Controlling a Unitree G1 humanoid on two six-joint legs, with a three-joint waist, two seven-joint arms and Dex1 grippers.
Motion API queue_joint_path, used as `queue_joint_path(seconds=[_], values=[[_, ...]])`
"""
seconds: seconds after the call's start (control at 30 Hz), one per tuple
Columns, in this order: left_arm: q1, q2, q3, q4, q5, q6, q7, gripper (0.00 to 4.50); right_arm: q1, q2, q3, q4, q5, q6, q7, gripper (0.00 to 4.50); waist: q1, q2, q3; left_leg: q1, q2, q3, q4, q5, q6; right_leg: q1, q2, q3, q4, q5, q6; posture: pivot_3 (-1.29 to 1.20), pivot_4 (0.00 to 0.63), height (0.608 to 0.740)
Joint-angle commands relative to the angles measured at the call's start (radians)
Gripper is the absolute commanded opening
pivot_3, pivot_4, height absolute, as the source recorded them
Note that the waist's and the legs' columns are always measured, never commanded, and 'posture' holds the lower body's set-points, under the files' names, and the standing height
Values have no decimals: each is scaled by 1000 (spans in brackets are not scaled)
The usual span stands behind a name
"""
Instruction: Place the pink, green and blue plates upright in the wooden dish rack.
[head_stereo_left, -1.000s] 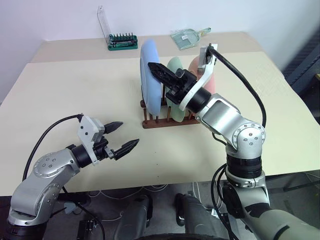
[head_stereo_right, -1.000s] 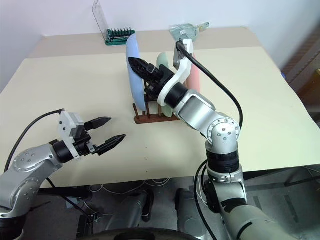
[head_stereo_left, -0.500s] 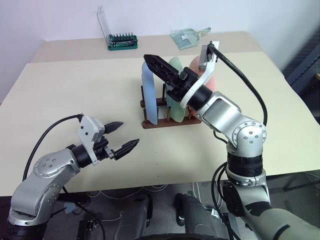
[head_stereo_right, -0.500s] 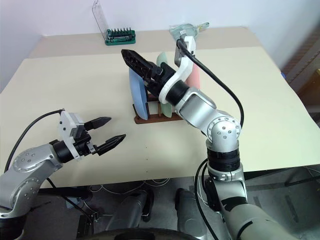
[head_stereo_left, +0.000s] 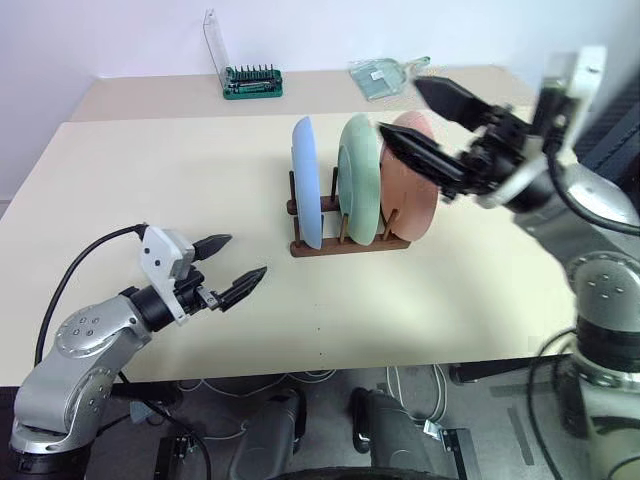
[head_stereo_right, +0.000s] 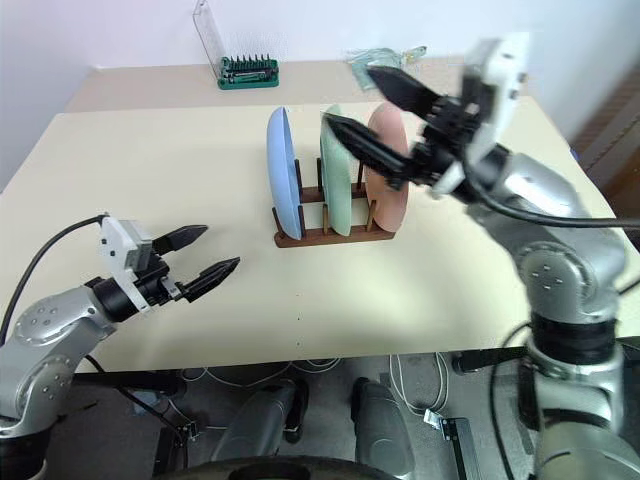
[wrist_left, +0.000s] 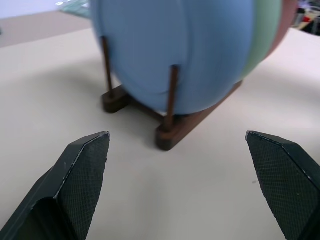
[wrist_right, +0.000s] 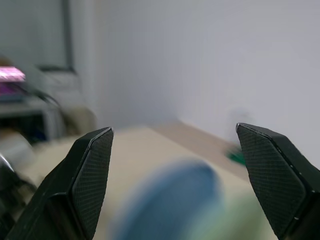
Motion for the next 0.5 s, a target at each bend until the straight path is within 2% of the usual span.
queue_joint_path(seconds=[0.03, 0.13, 0.23, 0.37, 0.5], values=[[9, 5, 28, 17, 18, -39, -8, 4500, 120, -69, -126, 29, -39, -51, 145, 3980, -1, 0, 0, 0, 0, 0, 0, 0, 0, 0, 0, 0, -1, 0, 0, 0, 150, 740], [32, 1, 27, 92, 57, -81, -18, 4500, 312, -87, -190, 132, -153, -115, 201, 3980, 1, 0, 0, 0, 2, 0, -2, -1, 1, 1, 0, -1, -3, 1, -1, 0, 150, 740], [40, -12, 12, 139, 90, -115, -14, 4500, 408, -80, -161, 215, -277, -187, 215, 3980, -1, 0, 0, 0, 2, 1, -1, -2, 2, 2, 0, -1, -5, 2, -2, 0, 150, 740], [48, -31, -1, 182, 120, -152, -16, 4500, 421, -26, -110, 299, -378, -270, 201, 3980, -3, 1, 0, 1, 4, 5, 0, -4, 0, 2, -1, -1, -5, 4, -2, 0, 150, 740], [37, -46, -3, 211, 146, -176, -7, 4500, 366, 12, -72, 405, -440, -330, 200, 3980, -2, 1, 0, 1, 5, 5, 1, -4, -1, 2, -1, -3, -6, 4, -1, 0, 150, 740]])
